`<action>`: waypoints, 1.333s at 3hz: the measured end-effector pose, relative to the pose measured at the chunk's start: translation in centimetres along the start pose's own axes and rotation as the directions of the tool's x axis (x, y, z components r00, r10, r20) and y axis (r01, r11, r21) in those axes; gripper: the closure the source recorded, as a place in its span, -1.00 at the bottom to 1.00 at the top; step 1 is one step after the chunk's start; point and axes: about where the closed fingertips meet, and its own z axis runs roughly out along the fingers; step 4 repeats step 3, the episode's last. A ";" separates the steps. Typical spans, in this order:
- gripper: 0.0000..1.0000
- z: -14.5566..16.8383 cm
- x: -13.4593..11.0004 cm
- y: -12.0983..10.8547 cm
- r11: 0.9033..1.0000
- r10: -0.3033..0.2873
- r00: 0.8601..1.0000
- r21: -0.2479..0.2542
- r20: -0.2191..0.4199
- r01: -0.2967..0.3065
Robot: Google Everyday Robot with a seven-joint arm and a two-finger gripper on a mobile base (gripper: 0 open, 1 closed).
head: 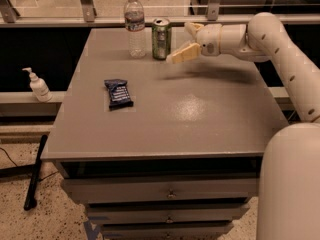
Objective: Move green can near water bottle
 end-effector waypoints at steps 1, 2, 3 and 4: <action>-1.00 -5.2 -1.7 0.6 0.999 -0.039 0.999 0.022 0.038 0.038; -1.00 -12.0 -2.9 1.2 0.996 -0.078 0.990 0.056 0.117 0.072; -1.00 -13.5 -2.8 1.2 0.995 -0.081 0.989 0.071 0.121 0.072; -1.00 -13.5 -2.8 1.2 0.995 -0.081 0.989 0.071 0.121 0.072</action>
Offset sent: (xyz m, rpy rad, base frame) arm -0.1032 -0.1839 0.0847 0.1698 -0.2208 -0.0524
